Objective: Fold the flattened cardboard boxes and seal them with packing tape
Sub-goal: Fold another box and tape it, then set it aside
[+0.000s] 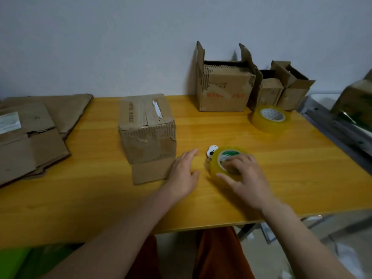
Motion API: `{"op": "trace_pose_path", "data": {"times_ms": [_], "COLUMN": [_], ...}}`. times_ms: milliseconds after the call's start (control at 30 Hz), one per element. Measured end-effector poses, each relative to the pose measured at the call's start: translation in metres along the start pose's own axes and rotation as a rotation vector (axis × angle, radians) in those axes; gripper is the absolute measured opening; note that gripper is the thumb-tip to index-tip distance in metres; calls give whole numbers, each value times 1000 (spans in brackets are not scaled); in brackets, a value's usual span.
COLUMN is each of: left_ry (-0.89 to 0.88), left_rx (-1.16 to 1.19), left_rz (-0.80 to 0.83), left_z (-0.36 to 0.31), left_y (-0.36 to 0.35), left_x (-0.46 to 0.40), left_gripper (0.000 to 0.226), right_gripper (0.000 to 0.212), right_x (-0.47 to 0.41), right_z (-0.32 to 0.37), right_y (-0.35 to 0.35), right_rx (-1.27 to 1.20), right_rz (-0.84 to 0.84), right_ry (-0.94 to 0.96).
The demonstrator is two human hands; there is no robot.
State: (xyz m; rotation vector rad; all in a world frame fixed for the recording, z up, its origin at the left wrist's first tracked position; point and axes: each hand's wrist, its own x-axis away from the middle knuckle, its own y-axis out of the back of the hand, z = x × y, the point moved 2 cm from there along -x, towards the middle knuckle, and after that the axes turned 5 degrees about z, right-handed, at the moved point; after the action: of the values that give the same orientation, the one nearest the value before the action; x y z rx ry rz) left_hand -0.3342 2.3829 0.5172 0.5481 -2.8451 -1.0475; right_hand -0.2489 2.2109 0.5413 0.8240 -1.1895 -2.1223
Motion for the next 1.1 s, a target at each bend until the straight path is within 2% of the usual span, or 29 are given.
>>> {"op": "trace_pose_path", "data": {"times_ms": [100,200,267,333,433,500,567,633,667,767,833,933,1033,1100], "left_ry": [94,109,114,106,52,29,63,106,123,173,207,217,211,229], "left_rx": [122,151,196,263,348,260,228,353,424,606,693,716,636,592], "left_rz": [90,22,-59,-86,-117,-186,-251,-243,-225,-230,-242,-276,-402,-423], "left_z": [1,-2,-2,-4,-16,-25,-31,-36,-39,-46,-49,-45,-33,-23], "left_y": [-14,-19,-17,-15,-6,10,31,49,56,66,71,86,110,126], "left_x": [-19,-25,-24,-19,-9,-4,3,12,19,35,42,51,65,72], "left_gripper": [54,27,8,14,17,13,15,15,14,11,11,10,6,7], "right_gripper": [53,49,46,44,41,52,76,91,92,76,58,44,54,62], "right_x": [10,12,11,11,7,6,6,4,3,-4,-9,-14,-27,-35], "right_z": [-7,-10,-11,-13,-9,-5,1,12,18,35,49,64,61,53], "right_y": [-11,-16,-16,-16,-6,1,7,14,17,15,4,0,12,17], "right_rx": [263,303,264,164,-140,-250,-205,-255,-349,-757,-912,-839,-691,-621], "right_rz": [25,27,28,52,85,108,110,8,-86,-371,-418,-401,-446,-456], "right_ry": [46,-22,-56,-24,-33,-15,56,118,113,-42,-129,-39,-18,-58]}}
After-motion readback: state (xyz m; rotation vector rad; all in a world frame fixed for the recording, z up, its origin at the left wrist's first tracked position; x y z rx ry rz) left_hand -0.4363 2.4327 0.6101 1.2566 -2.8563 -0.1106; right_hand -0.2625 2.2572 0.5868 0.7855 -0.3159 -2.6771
